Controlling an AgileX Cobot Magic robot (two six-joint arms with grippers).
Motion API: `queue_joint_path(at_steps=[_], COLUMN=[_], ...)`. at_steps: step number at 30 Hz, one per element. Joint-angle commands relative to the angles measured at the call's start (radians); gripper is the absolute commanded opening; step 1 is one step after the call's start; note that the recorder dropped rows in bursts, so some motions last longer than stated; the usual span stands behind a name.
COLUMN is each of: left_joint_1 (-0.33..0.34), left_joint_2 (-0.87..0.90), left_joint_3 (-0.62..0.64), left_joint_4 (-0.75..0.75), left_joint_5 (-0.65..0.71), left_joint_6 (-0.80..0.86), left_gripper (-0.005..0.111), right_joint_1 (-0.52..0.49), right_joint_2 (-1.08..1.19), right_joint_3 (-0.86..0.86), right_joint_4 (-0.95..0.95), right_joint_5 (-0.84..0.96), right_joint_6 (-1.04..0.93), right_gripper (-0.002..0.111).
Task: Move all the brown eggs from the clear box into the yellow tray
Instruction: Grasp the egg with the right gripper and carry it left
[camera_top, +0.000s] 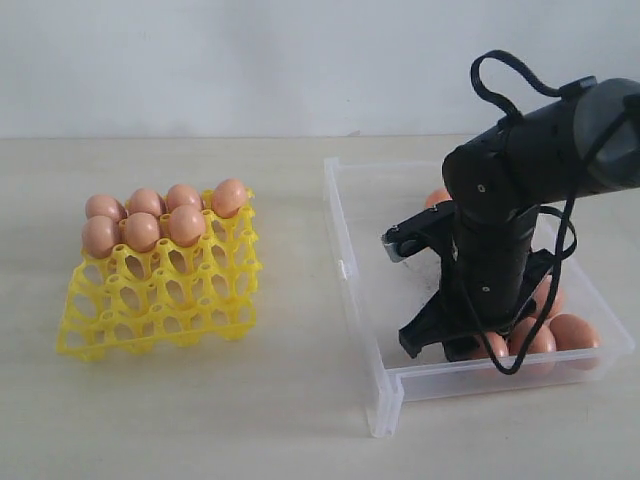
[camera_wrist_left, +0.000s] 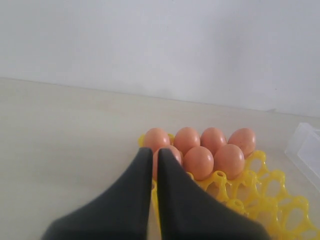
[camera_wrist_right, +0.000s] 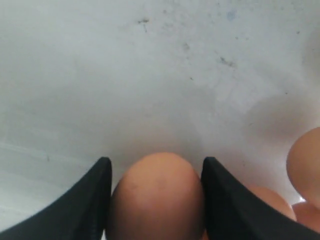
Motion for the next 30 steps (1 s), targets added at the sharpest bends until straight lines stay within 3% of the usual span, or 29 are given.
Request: queue_joint_path(at_steps=[1,5,12,16,21,26,30], left_joint_1=[-0.003,-0.003,-0.003,-0.003,-0.003,-0.003,-0.003], left_joint_2=[-0.008,-0.008,-0.008,-0.008,-0.008,-0.008,-0.008], left_joint_3=[0.005,0.005,0.005,0.005,0.005,0.005,0.005], left_joint_4=[0.008,0.008,0.008,0.008,0.008,0.008,0.008], left_joint_5=[0.005,0.005,0.008,0.001,0.001,0.001,0.001], left_joint_6=[-0.010,-0.010,-0.010,-0.010,-0.010,-0.010,-0.010], left_gripper=[0.004,0.004,0.004,0.004,0.004,0.004,0.004], right_joint_1=[-0.005,-0.005,-0.003,-0.003,-0.003,-0.003,-0.003], right_joint_2=[-0.032,-0.112,-0.175,-0.111,0.038,0.177,0.272], right_joint_3=[-0.002,0.011,0.197,0.264,0.233,0.106,-0.008], right_joint_4=[-0.040,-0.039,0.006,0.002,-0.083,-0.334,-0.368], right_joint_5=[-0.150,-0.421,-1.316,-1.704,-1.880,-1.898,-1.906], right_joint_6=[0.038,0.106,0.154,0.163,0.166,0.113,0.163], right_gripper=[0.000,0.000,0.000,0.000,0.000,0.000,0.000])
